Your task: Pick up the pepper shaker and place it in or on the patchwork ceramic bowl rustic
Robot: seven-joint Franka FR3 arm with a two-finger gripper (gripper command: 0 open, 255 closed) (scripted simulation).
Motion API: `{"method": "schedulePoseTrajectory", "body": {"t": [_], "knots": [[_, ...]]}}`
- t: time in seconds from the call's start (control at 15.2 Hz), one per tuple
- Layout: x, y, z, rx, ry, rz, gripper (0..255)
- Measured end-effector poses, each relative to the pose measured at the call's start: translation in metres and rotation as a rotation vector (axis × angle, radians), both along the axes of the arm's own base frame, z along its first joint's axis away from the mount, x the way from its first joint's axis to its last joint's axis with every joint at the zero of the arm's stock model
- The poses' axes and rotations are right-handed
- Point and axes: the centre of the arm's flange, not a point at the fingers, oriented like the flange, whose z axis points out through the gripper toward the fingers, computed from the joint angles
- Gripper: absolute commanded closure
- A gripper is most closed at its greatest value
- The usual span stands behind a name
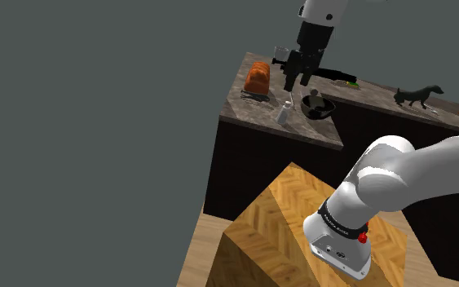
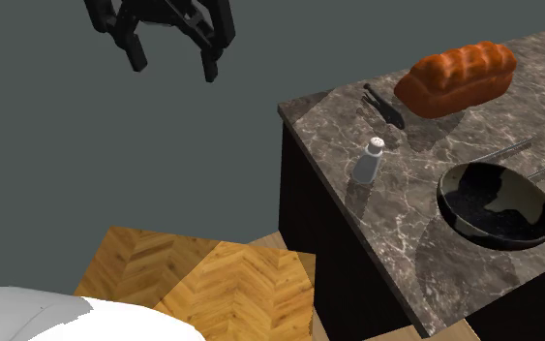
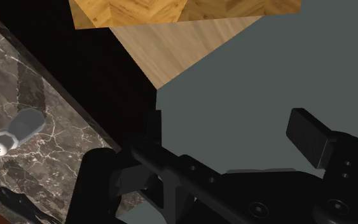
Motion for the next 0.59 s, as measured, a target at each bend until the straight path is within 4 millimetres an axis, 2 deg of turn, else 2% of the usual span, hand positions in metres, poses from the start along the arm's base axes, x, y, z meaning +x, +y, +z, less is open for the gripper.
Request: {"method": "schedulePoseTrajectory", "body": {"t": [0.13, 0.59], "knots": [[0.001, -0.005, -0.003, 0.001, -0.002, 0.003, 0], [0.011, -0.08, -0.042, 0.01, -0.033, 0.053, 0]]}}
